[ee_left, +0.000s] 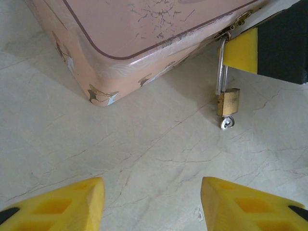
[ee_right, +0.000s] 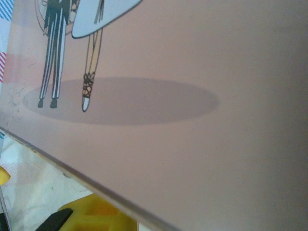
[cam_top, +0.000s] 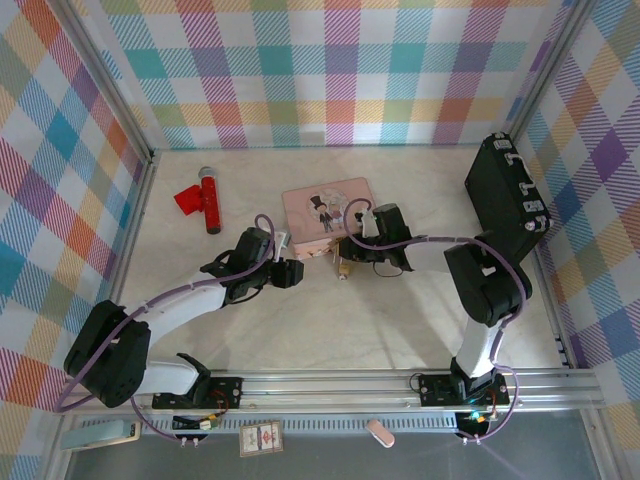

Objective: Unlock the padlock with the key

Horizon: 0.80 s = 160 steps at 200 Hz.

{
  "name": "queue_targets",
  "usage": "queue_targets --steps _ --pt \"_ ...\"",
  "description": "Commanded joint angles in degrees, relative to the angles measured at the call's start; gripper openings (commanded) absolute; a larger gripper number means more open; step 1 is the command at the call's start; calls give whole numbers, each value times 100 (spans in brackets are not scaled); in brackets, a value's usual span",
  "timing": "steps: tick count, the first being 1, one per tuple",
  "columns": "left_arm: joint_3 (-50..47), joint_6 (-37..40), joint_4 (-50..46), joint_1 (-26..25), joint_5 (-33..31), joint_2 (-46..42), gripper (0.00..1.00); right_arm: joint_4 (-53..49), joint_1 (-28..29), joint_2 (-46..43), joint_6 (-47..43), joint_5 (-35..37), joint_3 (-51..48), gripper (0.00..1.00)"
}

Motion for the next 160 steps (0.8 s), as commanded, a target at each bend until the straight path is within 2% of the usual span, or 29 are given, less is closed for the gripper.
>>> queue_targets --steps 1,52,92,132,160 --pt "-30 27 132 74 -58 19 54 -45 40 236 229 -120 -4 21" --pt "-66 -33 149 74 -153 -83 52 485 102 43 639 140 -447 8" --pt "-126 -87 150 74 -249 -226 50 1394 221 -134 1653 544 -952 0" --pt "-119 -96 134 76 -218 -253 48 2060 373 -90 2498 1028 -1094 0" --pt "-102 -100 89 74 -230 -277 48 2393 439 -267 2806 1626 -1323 0"
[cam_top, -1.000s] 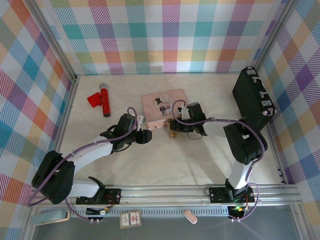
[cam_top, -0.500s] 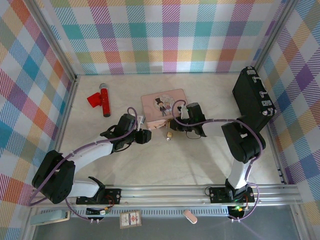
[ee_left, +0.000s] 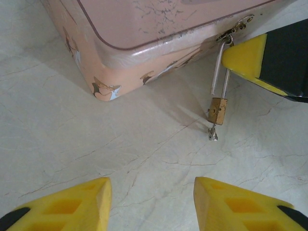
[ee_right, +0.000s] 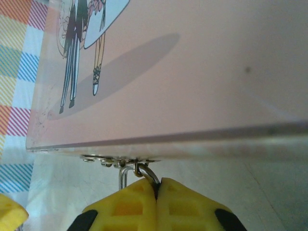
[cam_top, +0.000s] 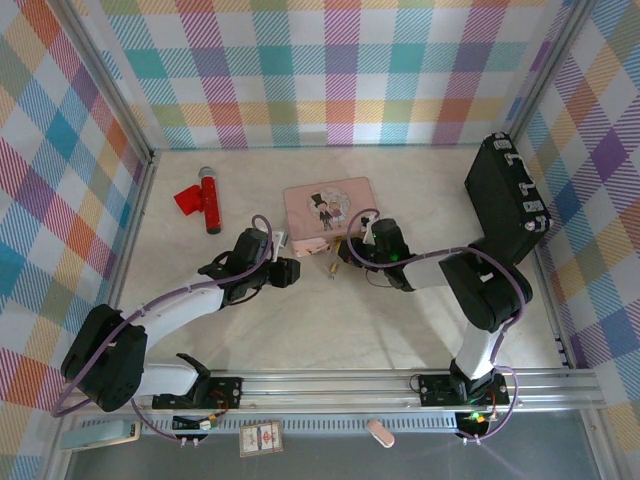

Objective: Unlock the padlock with the key

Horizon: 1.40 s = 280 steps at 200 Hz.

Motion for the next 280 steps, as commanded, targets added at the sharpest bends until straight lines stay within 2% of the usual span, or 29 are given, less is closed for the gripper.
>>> queue_targets --steps 1,38,75,142,162,183,218,254,280 --pt "-47 -28 89 74 -39 -139 48 284 57 -90 980 536 -308 0" --pt "-62 -44 80 74 -25 -201 48 429 189 -179 1465 965 -421 0" --pt "-39 -26 21 75 -68 -183 48 328 500 -125 1526 1374 -325 0" --pt "-28 -202 180 74 -232 -175 51 451 595 -80 2039 1901 -486 0" --pt "570 -242 -184 92 -244 47 55 385 602 -79 2218 1967 -496 0" --pt "1507 -202 -836 154 -411 825 55 216 602 -35 2252 1868 -413 0" --pt "2665 194 -1588 269 -1104 2116 55 91 602 103 2490 1796 -272 0" --pt "2968 -104 -1327 654 -525 2292 56 143 602 246 2502 1650 -223 0" --pt "3286 -325 -1359 698 -364 2556 56 195 604 299 2413 1614 -219 0"
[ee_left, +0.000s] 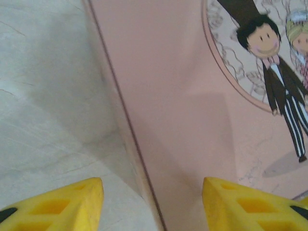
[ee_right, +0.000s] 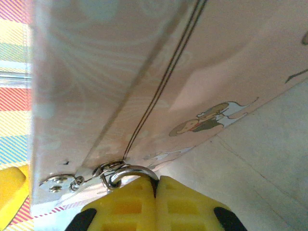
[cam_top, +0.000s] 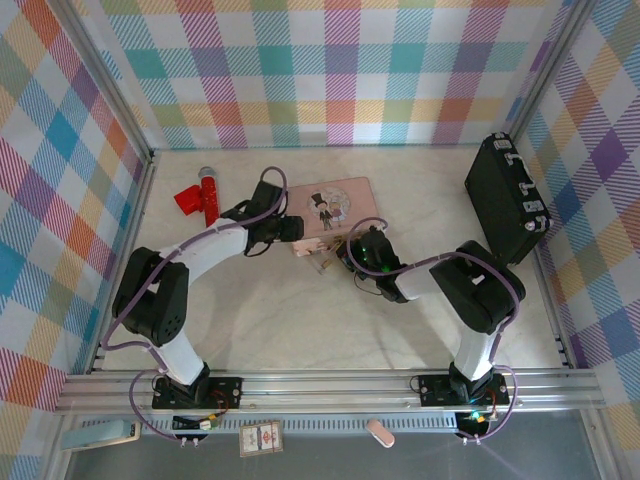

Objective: Unlock the padlock with the key

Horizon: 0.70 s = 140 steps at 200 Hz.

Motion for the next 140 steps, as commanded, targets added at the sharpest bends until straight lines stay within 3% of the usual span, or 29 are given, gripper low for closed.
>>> queue_targets --steps 1,50,140 --pt "437 -233 -112 75 220 241 56 -261 17 206 45 -79 15 0" --pt "588 -636 -352 45 149 786 52 -175 11 300 107 -256 25 0" --pt "-688 -1027 242 -531 -84 249 46 579 -158 388 163 -280 -301 0"
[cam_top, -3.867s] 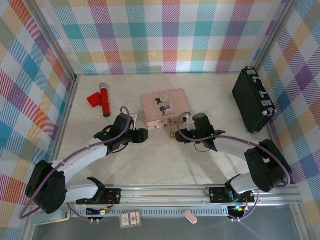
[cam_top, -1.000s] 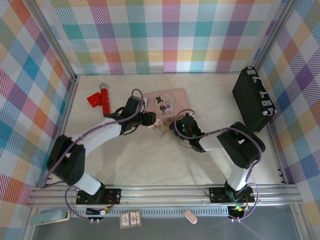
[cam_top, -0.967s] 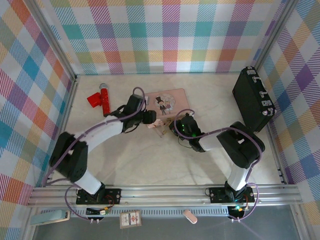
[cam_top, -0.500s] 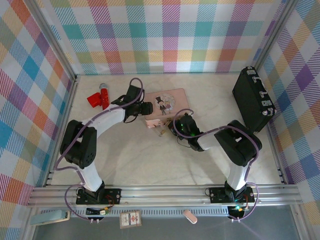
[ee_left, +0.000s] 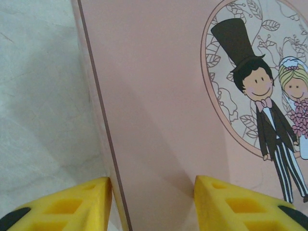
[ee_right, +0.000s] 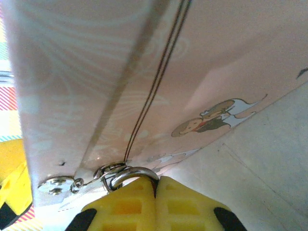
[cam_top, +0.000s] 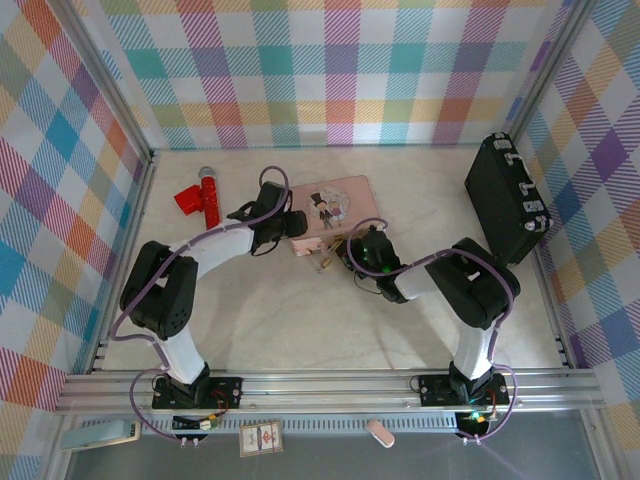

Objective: Unlock the padlock with the key

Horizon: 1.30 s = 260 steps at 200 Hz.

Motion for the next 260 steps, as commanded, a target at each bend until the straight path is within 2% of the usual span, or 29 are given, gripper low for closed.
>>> queue_targets --steps 1,98,132,151,201,232,260 --pt "-481 -193 -555 -317 82 5 46 29 -82 143 103 -96 -248 0" --pt "-1026 -591 -272 -850 -454 -616 44 -13 -350 -357 325 213 -649 0" --pt "-973 -585 -361 -927 -531 -610 43 161 -386 -294 996 -50 -696 0" --pt "-973 -613 -366 -983 -587 -619 43 112 -386 -416 1196 60 -754 0" --pt "-1008 -647 -353 -1002 -619 -638 43 -332 -421 -855 1160 346 -816 0" --pt "-1039 -645 -379 -1002 -675 -761 43 -288 -492 -799 1345 47 -792 0" --pt "-991 -600 -478 -1002 -764 -812 44 -363 -500 -835 1375 149 -842 0"
